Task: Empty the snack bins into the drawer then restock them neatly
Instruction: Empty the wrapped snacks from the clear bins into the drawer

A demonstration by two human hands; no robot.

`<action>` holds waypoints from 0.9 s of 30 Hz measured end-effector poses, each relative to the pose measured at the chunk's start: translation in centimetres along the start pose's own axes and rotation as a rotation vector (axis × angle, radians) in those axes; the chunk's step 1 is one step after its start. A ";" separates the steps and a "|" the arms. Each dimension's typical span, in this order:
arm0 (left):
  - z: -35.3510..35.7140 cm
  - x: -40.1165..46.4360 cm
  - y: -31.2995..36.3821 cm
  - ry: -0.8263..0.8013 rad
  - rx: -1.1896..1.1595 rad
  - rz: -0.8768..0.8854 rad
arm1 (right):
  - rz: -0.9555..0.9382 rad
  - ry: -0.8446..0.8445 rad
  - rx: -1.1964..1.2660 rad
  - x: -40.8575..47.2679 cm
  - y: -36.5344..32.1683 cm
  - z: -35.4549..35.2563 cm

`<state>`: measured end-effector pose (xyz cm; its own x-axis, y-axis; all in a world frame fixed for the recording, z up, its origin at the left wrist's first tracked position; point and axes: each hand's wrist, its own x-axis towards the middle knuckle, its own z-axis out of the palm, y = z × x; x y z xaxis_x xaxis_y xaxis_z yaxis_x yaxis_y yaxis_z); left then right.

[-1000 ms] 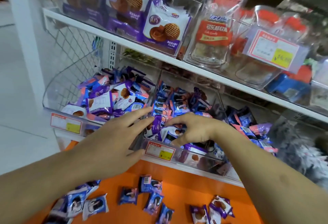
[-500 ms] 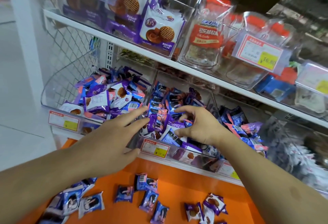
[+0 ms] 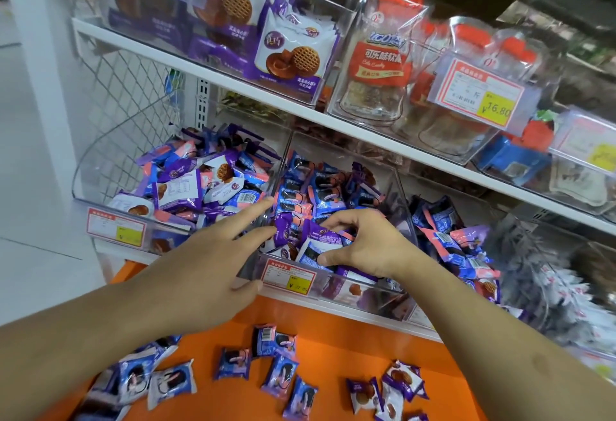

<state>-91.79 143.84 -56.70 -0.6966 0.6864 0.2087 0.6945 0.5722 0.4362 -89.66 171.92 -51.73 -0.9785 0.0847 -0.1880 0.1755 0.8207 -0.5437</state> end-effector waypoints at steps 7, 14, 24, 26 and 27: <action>-0.6 -0.3 0.2 -0.012 -0.026 -0.019 | -0.011 0.156 0.121 0.1 0.6 0.1; -1.8 -0.6 2.4 -0.005 -0.049 -0.083 | -0.015 0.292 0.337 -3.1 -1.6 -1.9; -3.5 -1.9 8.2 -0.018 -0.866 -0.358 | -0.079 0.123 0.541 -13.9 -4.5 1.5; -3.0 -3.1 8.0 -0.017 -0.854 -0.444 | 0.037 0.183 0.702 -15.2 -3.0 2.4; -2.7 -3.6 7.9 -0.025 -0.819 -0.477 | 0.111 0.200 0.761 -15.6 -1.8 3.0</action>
<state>-84.24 144.69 -51.65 -0.8636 0.4764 -0.1652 -0.0115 0.3090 0.9510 -74.42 167.46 -50.30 -0.9392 0.3024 -0.1628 0.2284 0.1958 -0.9537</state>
